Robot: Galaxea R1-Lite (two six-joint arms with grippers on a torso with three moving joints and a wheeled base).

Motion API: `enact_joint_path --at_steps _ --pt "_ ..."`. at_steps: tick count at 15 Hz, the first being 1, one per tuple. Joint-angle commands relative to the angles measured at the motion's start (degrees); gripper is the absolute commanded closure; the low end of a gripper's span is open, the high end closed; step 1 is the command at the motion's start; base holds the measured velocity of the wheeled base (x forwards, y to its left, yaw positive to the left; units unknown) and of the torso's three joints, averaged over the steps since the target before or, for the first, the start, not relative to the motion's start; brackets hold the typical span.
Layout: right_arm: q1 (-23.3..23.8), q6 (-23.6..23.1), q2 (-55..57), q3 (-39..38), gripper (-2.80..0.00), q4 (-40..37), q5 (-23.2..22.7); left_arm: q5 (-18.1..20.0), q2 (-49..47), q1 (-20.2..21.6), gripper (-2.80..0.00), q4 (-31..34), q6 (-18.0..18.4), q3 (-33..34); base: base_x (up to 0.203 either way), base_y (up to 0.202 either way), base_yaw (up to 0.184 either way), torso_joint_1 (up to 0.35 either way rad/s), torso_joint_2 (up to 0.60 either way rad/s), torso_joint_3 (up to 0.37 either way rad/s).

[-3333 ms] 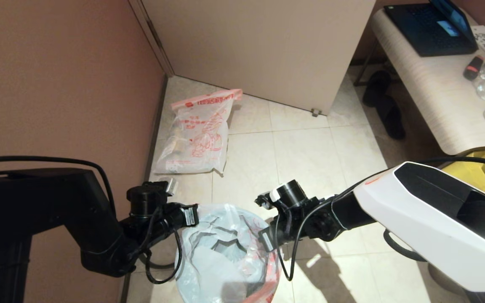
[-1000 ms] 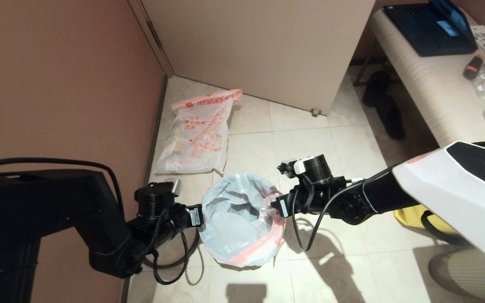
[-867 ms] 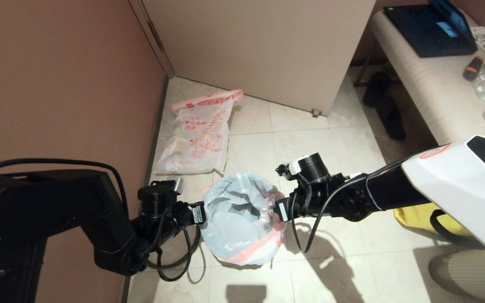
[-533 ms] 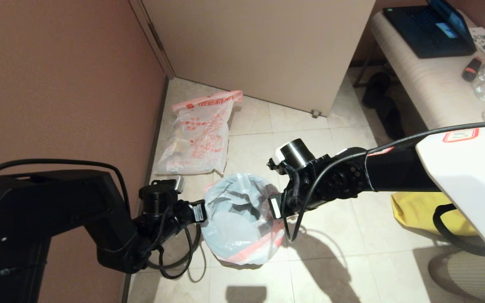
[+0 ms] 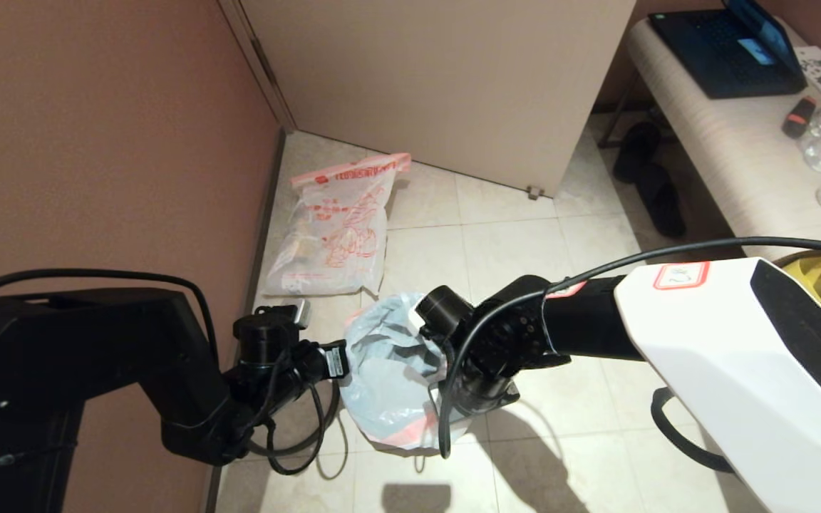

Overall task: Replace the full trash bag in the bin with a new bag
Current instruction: Put the new garbage bag on the trash can

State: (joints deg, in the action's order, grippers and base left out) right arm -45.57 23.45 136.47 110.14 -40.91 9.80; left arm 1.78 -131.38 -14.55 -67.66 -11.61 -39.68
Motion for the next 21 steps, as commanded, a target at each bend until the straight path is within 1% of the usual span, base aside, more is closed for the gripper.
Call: enact_joint_path --at_steps 1,5,8,13,15,21 --pt "-0.48 0.28 1.15 0.16 -2.80 -0.19 0.04 -0.11 -0.11 0.92 0.00 -1.07 0.00 0.21 0.000 0.000 0.000 0.000 0.00 0.000" --pt "-0.40 0.50 3.80 2.16 -2.80 0.29 0.13 -0.12 0.41 1.35 0.00 -1.15 0.00 0.55 0.000 0.000 0.000 0.000 0.00 0.000" --pt "-0.08 0.45 6.00 2.41 -2.80 5.10 1.42 -0.11 0.69 1.36 0.00 -1.15 0.00 0.74 0.000 0.000 0.000 0.000 0.00 0.000" --pt "1.33 0.54 6.12 2.45 -2.80 8.83 3.20 -0.11 0.77 1.28 0.00 -1.24 0.00 1.01 0.000 0.000 0.000 0.000 0.00 0.000" --pt "1.84 0.61 5.83 2.45 -2.80 9.10 4.40 -0.11 0.62 1.28 0.00 -2.55 0.09 1.18 0.000 0.000 0.000 0.000 0.00 0.000" --pt "3.56 1.24 4.61 2.45 -2.80 11.91 4.88 -0.11 0.59 1.19 0.00 -3.35 0.18 1.54 0.000 0.000 0.000 0.000 0.00 0.000"
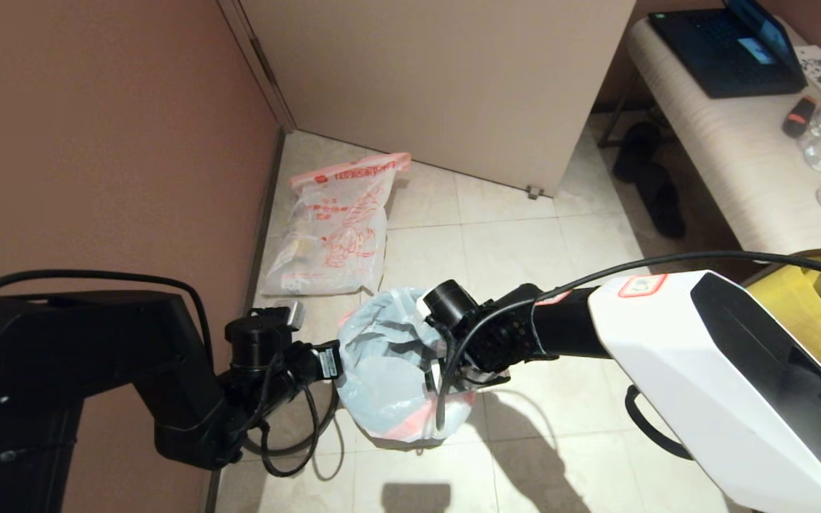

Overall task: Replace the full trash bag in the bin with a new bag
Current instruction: Put the new garbage bag on the trash can

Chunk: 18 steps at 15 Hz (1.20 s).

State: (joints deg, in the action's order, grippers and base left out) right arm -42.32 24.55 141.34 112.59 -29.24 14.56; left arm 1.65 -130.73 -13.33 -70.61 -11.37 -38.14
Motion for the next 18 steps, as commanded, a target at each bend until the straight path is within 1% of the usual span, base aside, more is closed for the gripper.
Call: enact_joint_path --at_steps 1,3,7,8,16,18 --pt "0.31 0.15 -0.08 0.00 -2.80 0.24 0.36 0.02 -0.05 -0.03 0.00 -0.43 -0.05 0.00 0.000 0.000 0.000 0.000 0.00 0.000" --pt "0.39 0.23 0.69 0.00 -2.80 0.17 2.38 0.02 -0.05 -0.03 0.00 -0.50 0.03 0.00 0.000 0.000 0.000 0.000 0.00 0.000" --pt "0.66 0.19 0.69 -0.18 -2.80 -1.52 2.79 -0.06 -0.31 -0.03 0.00 -0.50 0.03 -0.09 0.000 0.000 0.000 0.000 0.00 0.000" --pt "0.66 0.23 0.69 -0.18 0.00 -1.53 3.36 -0.06 -0.31 -0.03 0.00 -0.50 0.03 -0.09 0.000 0.000 0.000 0.000 0.00 0.000" --pt "0.40 0.48 -1.33 -0.62 0.00 -4.32 3.81 -0.15 -0.59 0.06 0.00 -0.41 0.12 -0.44 0.000 0.000 0.000 0.000 0.00 0.000" --pt "-0.03 2.21 -1.33 -0.62 0.00 -5.77 3.81 -0.15 -0.58 0.06 0.00 -0.41 0.12 -0.44 0.000 0.000 0.000 0.000 0.00 0.000"
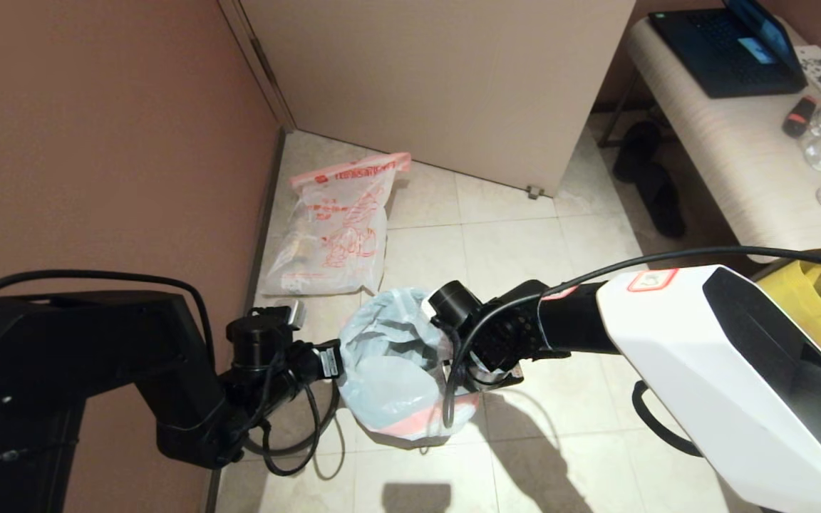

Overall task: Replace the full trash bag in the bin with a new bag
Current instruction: Put the new garbage bag on the trash can

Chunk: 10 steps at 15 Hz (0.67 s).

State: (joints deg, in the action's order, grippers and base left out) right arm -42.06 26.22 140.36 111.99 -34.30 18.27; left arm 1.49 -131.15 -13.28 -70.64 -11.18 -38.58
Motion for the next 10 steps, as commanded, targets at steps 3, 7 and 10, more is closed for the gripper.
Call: enact_joint_path --at_steps 3,7,10 --pt "-0.48 0.89 1.25 -0.20 0.00 -1.37 -0.12 0.01 -0.25 0.00 0.00 -0.37 -0.07 -0.09 0.000 0.000 0.000 0.000 0.00 0.000" --pt "-1.40 1.02 1.65 -1.60 0.00 -1.41 -0.26 0.01 -0.25 0.36 0.00 -0.28 -0.07 -0.44 0.000 0.000 0.000 0.000 0.00 0.000" --pt "-2.06 1.10 2.34 -4.32 0.00 -1.21 -0.40 -0.07 -0.25 0.40 0.00 -0.28 -0.08 -0.53 0.000 0.000 0.000 0.000 0.00 0.000"
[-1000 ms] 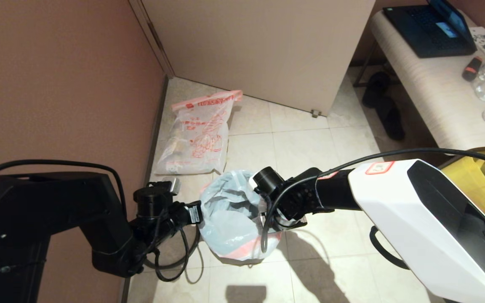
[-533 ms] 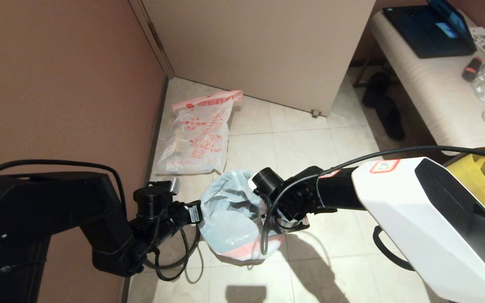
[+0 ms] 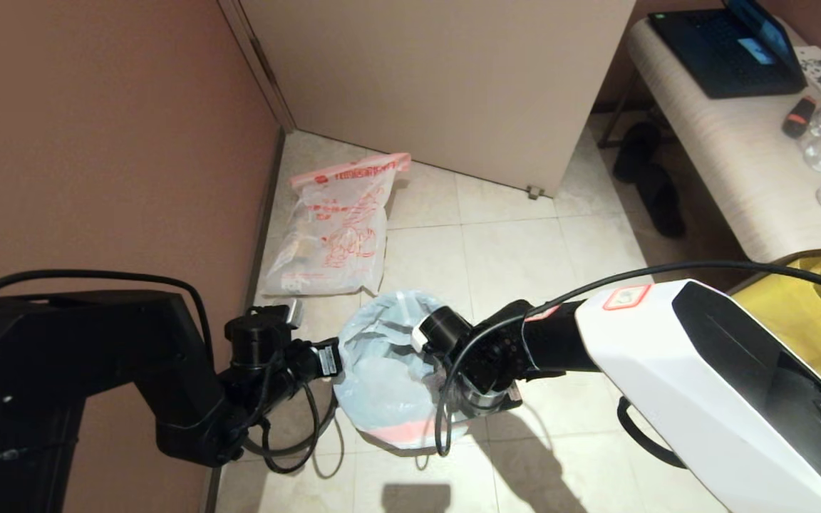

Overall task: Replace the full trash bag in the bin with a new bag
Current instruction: Put the new garbage bag on the trash can

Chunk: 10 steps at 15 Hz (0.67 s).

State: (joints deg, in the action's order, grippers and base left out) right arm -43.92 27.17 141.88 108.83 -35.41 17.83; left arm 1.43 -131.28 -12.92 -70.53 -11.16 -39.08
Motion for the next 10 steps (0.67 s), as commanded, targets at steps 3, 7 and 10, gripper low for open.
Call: enact_joint_path --at_steps 3,7,10 --pt "-0.05 1.97 3.74 -0.38 0.00 2.46 -0.55 -0.02 -0.12 0.27 0.00 -0.40 -0.09 -0.03 0.000 0.000 0.000 0.000 0.00 0.000" --pt "1.52 2.01 6.46 -0.21 0.00 13.11 -0.68 0.05 -0.04 0.35 0.00 -0.40 -0.09 -0.03 0.000 0.000 0.000 0.000 0.00 0.000" --pt "3.33 2.11 9.02 0.84 0.00 17.63 -0.33 0.02 -0.34 0.35 0.00 -0.41 -0.09 -0.03 0.000 0.000 0.000 0.000 0.00 0.000"
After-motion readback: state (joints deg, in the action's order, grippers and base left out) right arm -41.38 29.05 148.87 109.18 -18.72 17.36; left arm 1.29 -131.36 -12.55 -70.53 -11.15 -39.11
